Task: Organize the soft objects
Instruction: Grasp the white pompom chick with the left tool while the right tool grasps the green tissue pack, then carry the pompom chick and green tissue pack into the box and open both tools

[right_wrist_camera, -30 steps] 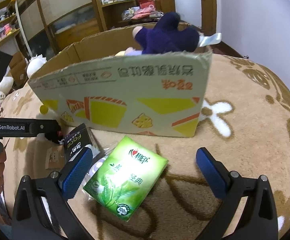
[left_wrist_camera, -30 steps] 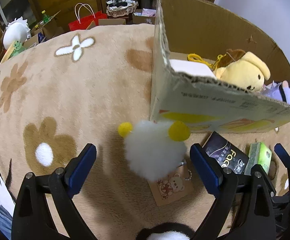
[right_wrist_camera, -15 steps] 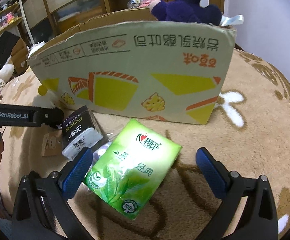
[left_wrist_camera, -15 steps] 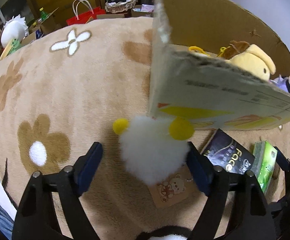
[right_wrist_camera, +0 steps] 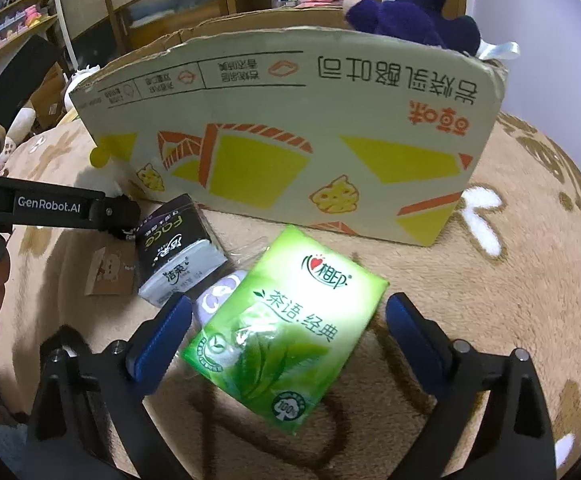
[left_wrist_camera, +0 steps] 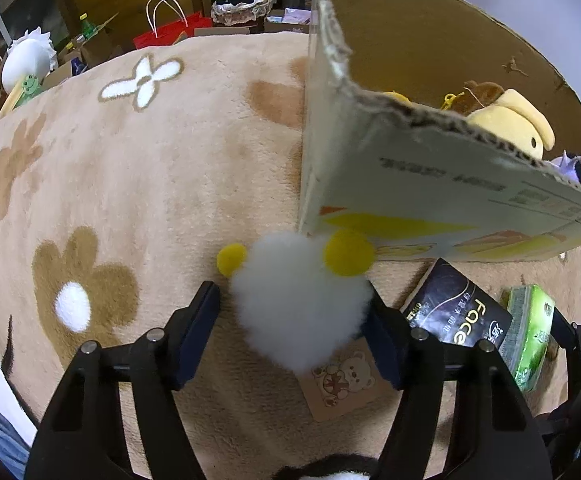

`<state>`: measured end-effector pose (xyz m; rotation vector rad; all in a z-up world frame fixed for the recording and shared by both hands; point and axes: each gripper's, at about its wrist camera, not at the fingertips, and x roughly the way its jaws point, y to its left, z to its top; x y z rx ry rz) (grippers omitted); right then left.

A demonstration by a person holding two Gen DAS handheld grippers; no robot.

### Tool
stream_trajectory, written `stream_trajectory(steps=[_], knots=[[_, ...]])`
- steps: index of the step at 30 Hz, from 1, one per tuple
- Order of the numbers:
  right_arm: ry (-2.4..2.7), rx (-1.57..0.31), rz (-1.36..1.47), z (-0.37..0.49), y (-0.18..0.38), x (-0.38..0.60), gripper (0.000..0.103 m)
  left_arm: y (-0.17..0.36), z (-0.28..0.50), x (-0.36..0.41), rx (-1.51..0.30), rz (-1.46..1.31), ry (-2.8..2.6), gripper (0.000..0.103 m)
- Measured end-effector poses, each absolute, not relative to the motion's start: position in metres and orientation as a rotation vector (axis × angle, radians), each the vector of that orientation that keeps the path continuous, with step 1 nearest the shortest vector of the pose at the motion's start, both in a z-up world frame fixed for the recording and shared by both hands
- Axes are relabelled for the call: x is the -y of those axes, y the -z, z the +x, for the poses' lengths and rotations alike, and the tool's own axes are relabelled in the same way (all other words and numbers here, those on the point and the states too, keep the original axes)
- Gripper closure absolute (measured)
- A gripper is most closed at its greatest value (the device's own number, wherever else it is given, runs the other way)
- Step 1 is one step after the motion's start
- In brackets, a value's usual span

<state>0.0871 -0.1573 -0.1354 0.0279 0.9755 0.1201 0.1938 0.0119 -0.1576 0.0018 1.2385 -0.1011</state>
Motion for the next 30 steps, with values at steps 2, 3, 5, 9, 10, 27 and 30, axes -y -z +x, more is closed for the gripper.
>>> stream_trajectory(steps=[2, 3, 5, 9, 10, 27, 30], knots=[[-0.124, -0.974, 0.03, 0.088, 0.135, 0.158, 0.008, 0.157, 0.193, -0.012, -1.236, 0.004, 0.097, 0.04], [-0.124, -0.972, 0.034, 0.088, 0.134, 0.159, 0.011, 0.156, 0.191, -0.009, -1.235, 0.004, 0.097, 0.043], [-0.127, -0.974, 0.039, 0.089, 0.133, 0.159, 0.014, 0.154, 0.189, -0.007, -1.234, 0.002, 0.101, 0.049], [-0.132, -0.979, 0.036, 0.088, 0.133, 0.165, 0.015, 0.151, 0.185, -0.003, -1.237, 0.014, 0.119, 0.061], [-0.132, -0.98, 0.035, 0.088, 0.133, 0.165, 0.015, 0.151, 0.184, -0.001, -1.238, 0.018, 0.126, 0.066], [-0.116, -0.96, 0.011, 0.073, 0.123, 0.164, 0.018, 0.137, 0.16, -0.008, -1.211, -0.016, 0.093, 0.071], [-0.116, -0.947, 0.023, 0.07, 0.119, 0.167, 0.018, 0.131, 0.154, -0.007, -1.191, -0.001, 0.097, 0.071]])
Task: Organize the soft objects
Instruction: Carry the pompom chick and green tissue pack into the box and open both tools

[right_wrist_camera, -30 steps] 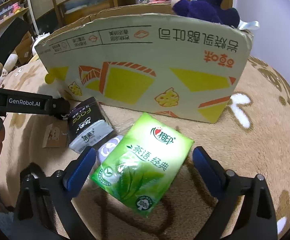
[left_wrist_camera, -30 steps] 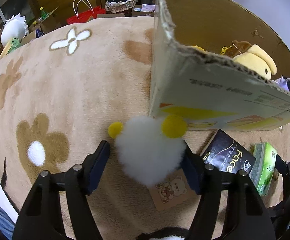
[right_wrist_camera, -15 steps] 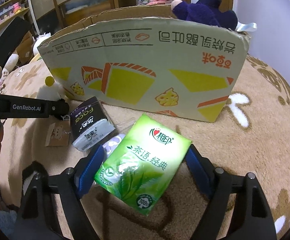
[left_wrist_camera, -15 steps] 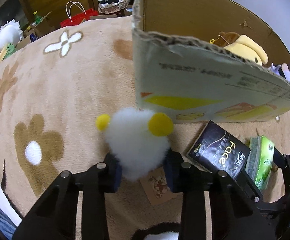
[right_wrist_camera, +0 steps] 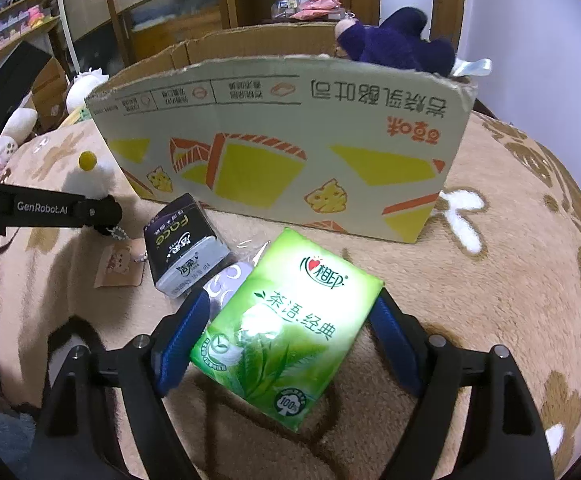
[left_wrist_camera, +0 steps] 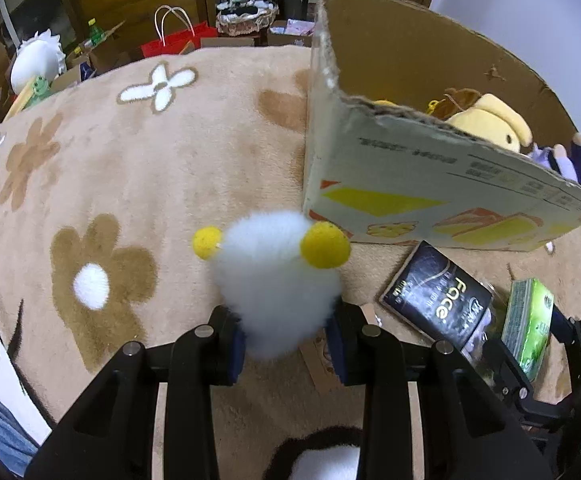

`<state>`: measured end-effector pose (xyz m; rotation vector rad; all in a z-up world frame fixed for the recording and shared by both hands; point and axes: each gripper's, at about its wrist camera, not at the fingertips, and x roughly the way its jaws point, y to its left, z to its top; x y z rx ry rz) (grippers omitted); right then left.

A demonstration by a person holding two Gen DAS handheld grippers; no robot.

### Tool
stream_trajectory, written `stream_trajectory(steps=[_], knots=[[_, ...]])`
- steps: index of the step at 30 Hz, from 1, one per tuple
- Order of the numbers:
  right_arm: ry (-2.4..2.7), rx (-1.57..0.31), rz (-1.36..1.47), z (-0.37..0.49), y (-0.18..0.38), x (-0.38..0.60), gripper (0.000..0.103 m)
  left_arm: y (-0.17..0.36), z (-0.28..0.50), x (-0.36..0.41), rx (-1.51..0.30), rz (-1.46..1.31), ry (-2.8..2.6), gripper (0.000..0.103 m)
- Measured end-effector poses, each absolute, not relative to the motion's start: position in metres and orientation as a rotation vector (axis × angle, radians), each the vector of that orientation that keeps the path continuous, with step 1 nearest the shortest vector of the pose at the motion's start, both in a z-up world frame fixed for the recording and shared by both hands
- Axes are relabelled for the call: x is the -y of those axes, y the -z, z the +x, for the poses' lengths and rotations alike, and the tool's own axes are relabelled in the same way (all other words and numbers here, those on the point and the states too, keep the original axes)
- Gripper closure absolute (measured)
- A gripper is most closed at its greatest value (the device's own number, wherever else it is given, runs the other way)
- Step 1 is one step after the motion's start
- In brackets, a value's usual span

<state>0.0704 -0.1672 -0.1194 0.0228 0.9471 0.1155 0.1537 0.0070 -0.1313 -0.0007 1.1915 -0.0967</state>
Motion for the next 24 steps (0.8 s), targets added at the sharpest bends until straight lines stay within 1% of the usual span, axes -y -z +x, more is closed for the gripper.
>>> stream_trajectory(steps=[10, 18, 24], knots=[[-0.1, -0.873, 0.048, 0.059, 0.098, 0.176, 0.018, 0.108, 0.14, -0.003, -1.117, 0.031, 0.108, 0.071], [-0.094, -0.78, 0.09, 0.053, 0.071, 0.185, 0.018, 0.082, 0.126, -0.01, -1.052, -0.012, 0.126, 0.071], [-0.099, -0.69, 0.093, 0.047, 0.045, 0.187, 0.018, 0.059, 0.115, -0.011, -0.959, -0.007, 0.141, 0.071]])
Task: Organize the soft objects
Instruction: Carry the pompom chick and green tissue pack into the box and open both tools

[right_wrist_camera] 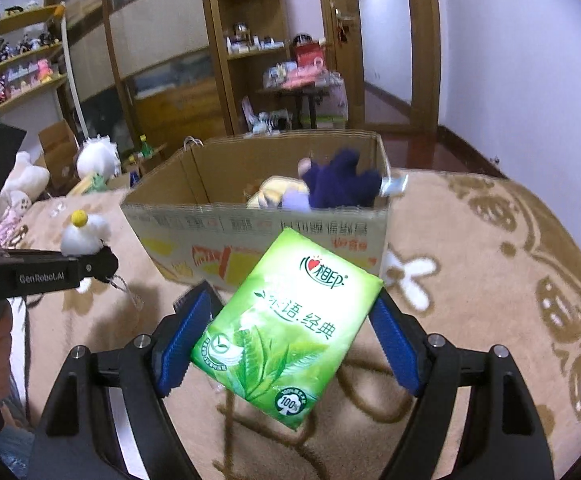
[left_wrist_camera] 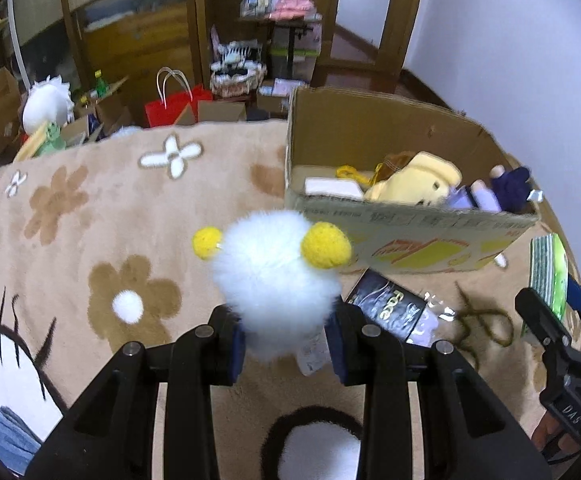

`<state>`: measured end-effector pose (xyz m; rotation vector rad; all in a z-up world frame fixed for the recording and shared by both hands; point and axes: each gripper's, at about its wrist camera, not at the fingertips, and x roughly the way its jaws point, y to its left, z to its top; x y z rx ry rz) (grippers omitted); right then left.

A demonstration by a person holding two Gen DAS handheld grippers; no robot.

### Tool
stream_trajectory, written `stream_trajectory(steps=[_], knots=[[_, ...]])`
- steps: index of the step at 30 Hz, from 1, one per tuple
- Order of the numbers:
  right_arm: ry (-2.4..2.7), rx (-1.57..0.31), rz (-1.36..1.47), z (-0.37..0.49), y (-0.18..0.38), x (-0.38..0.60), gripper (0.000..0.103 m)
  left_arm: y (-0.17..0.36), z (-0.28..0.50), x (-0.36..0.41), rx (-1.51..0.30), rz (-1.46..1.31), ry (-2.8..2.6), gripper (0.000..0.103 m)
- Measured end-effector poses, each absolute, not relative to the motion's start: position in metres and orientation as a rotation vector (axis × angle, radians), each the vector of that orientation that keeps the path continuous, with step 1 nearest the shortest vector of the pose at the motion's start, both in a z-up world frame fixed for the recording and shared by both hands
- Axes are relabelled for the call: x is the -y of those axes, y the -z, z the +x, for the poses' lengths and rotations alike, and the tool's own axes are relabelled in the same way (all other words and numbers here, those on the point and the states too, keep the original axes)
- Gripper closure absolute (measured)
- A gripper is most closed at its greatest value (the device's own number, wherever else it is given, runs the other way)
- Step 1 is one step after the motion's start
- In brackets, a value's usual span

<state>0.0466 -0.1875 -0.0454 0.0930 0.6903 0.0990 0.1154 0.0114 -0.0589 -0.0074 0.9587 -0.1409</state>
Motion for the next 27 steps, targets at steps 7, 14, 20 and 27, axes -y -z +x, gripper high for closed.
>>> stream_trajectory(steps=[7, 14, 20, 27], knots=[[-0.107, -0.598, 0.095, 0.041, 0.019, 0.188, 0.018, 0.038, 0.112, -0.011, -0.871, -0.001, 0.162, 0.071], [-0.119, -0.538, 0.099, 0.039, 0.003, 0.188, 0.018, 0.015, 0.101, -0.006, -0.741, 0.037, 0.174, 0.071], [-0.123, -0.483, 0.088, 0.043, -0.013, 0.19, 0.018, -0.007, 0.094, 0.002, -0.591, 0.085, 0.18, 0.071], [-0.122, -0.449, 0.049, 0.063, -0.023, 0.187, 0.018, -0.018, 0.115, 0.009, -0.516, 0.088, 0.179, 0.071]])
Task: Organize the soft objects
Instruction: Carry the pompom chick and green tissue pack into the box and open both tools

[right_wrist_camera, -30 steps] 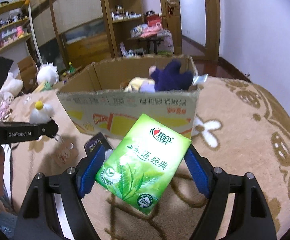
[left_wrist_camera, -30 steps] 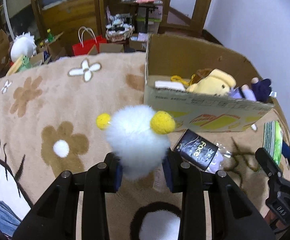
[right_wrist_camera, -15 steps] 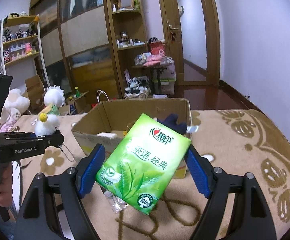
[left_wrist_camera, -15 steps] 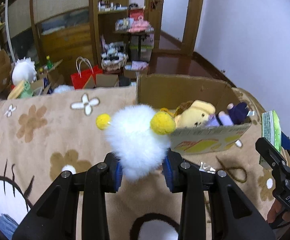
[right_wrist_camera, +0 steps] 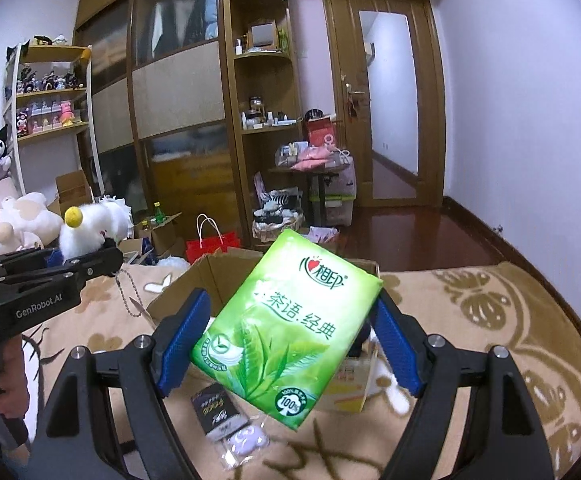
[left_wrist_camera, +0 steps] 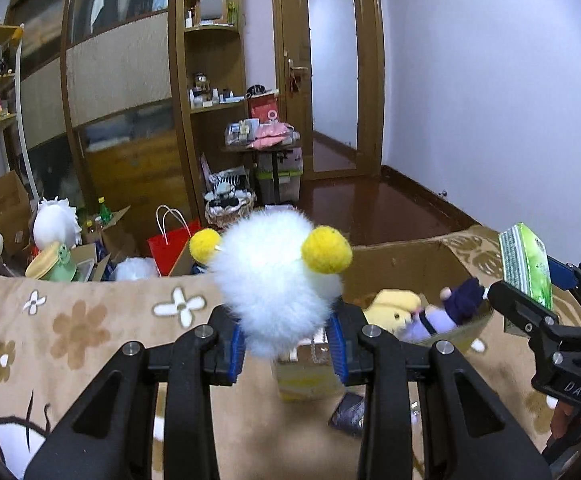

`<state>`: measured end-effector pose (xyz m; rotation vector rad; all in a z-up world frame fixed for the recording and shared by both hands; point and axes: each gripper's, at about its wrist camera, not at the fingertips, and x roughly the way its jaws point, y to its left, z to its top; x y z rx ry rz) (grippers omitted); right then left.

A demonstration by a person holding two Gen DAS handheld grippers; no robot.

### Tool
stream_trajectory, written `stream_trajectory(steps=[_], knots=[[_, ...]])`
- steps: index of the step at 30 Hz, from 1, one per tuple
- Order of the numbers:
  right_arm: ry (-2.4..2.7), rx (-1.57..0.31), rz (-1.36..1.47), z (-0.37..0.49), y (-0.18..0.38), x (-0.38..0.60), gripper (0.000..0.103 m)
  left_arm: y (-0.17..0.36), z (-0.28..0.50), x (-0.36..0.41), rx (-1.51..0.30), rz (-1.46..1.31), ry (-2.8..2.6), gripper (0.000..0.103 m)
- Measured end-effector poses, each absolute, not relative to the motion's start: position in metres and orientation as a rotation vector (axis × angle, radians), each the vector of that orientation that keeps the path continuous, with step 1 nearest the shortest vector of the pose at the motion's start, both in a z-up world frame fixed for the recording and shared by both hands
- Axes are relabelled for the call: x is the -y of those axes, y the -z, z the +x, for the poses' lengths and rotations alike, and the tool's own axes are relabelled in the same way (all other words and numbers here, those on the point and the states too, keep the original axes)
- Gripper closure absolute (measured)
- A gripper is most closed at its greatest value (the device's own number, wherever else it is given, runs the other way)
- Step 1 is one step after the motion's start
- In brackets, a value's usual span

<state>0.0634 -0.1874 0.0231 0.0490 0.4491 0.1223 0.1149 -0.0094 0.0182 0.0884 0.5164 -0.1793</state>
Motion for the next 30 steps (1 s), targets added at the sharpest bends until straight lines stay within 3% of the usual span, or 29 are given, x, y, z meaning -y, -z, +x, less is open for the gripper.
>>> stream_trajectory(steps=[22, 30], knots=[[-0.132, -0.477, 0.03, 0.139, -0.005, 0.198, 0.018, 0.009, 0.177, 0.03, -0.545, 0.086, 0.2, 0.069], [-0.142, -0.575, 0.084, 0.156, 0.022, 0.202, 0.018, 0.029, 0.189, 0.04, -0.619, 0.088, 0.237, 0.068]])
